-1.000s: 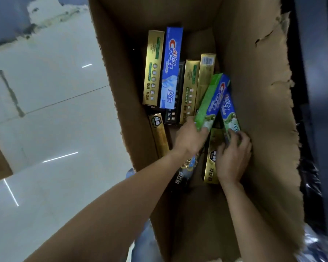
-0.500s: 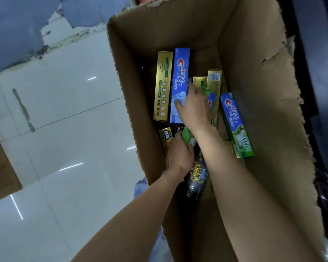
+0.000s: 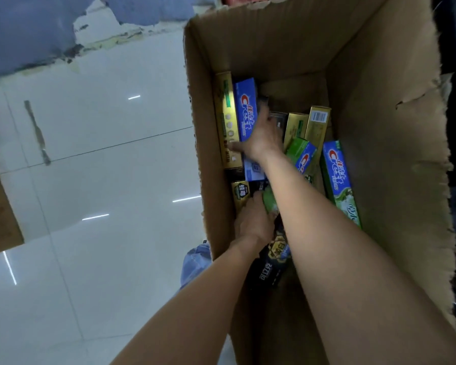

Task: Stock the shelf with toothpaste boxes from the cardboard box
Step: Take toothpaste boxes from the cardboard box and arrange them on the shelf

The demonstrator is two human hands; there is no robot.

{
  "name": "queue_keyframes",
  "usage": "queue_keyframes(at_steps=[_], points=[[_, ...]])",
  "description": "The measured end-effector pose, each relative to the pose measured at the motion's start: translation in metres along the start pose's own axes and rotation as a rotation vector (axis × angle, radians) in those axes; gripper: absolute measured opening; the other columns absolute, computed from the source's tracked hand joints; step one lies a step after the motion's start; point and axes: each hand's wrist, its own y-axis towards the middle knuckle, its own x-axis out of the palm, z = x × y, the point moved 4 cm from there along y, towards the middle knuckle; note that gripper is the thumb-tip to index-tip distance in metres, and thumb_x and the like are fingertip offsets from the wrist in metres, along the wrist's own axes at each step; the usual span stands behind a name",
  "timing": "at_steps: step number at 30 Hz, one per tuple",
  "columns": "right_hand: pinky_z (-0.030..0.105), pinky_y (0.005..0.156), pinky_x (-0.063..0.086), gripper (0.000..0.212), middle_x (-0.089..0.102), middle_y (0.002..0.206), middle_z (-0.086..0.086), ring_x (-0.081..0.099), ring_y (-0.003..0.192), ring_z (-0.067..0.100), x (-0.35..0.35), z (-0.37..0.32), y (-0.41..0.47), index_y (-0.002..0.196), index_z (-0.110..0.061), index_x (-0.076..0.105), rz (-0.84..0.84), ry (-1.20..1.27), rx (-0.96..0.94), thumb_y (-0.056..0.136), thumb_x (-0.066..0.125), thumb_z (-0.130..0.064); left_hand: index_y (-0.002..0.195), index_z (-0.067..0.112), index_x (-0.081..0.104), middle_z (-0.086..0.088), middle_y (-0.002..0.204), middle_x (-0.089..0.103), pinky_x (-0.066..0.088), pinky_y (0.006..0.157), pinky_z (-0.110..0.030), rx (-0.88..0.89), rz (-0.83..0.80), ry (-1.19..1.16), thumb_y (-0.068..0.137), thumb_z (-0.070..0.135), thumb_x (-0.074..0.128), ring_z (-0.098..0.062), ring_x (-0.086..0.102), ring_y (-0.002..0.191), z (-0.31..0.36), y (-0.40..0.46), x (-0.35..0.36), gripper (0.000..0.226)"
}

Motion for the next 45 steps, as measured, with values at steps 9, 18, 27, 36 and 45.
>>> queue_keyframes(at_steps=[9,18,27,36,45], points=[[0.039,0.098,0.045,0.048,0.059,0.114,0.006,0.056,0.107,0.023,-0.014,0.008,0.008,0.119,-0.006,0.054,-0.168,0.226,0.065,0.082,0.071,-0.031,0.136,0.021,0.036,-0.007,0.129,0.053,0.044,0.095,-0.039,0.122,0.038,0.008,0.093,0.023,0.055,-0.029,0.053,0.116,-0.001,0.0,0.012,0.047],[0.03,0.083,0.046,0.051,0.054,0.127,0.01,0.056,0.113,0.026,-0.015,0.012,0.008,0.125,-0.007,0.037,-0.102,0.175,-0.001,0.086,0.068,-0.018,0.124,0.018,0.043,-0.007,0.118,0.06,0.05,0.085,-0.04,0.127,0.083,-0.013,0.092,0.03,0.056,-0.026,0.059,0.104,0.0,0.002,0.009,0.037],[0.023,0.07,0.05,0.029,0.055,0.09,-0.006,0.058,0.078,0.005,-0.093,0.034,-0.072,0.104,-0.016,0.038,0.094,0.558,-0.125,0.089,0.063,-0.013,0.115,0.01,0.03,-0.007,0.095,0.056,0.039,0.063,-0.031,0.167,0.011,0.036,0.094,0.031,0.052,-0.025,0.055,0.078,0.025,-0.033,-0.001,0.037],[0.017,0.056,0.051,0.013,0.067,0.083,-0.007,0.064,0.061,-0.001,-0.151,0.076,-0.254,0.102,-0.021,0.057,0.07,0.92,0.162,0.097,0.047,-0.013,0.139,0.015,0.035,-0.015,0.126,0.057,0.044,0.087,-0.03,0.065,-0.138,-0.111,0.096,0.055,0.034,-0.03,0.058,0.106,0.015,-0.147,-0.028,0.059],[0.021,0.06,0.053,0.043,0.07,0.107,0.002,0.069,0.083,0.013,-0.186,0.058,-0.472,0.13,-0.024,0.051,0.054,1.282,0.157,0.089,0.055,-0.014,0.097,0.006,0.057,-0.004,0.069,0.072,0.055,0.052,-0.021,0.148,-0.422,-0.612,0.099,0.027,0.039,-0.012,0.068,0.056,0.029,-0.34,-0.107,0.028]])
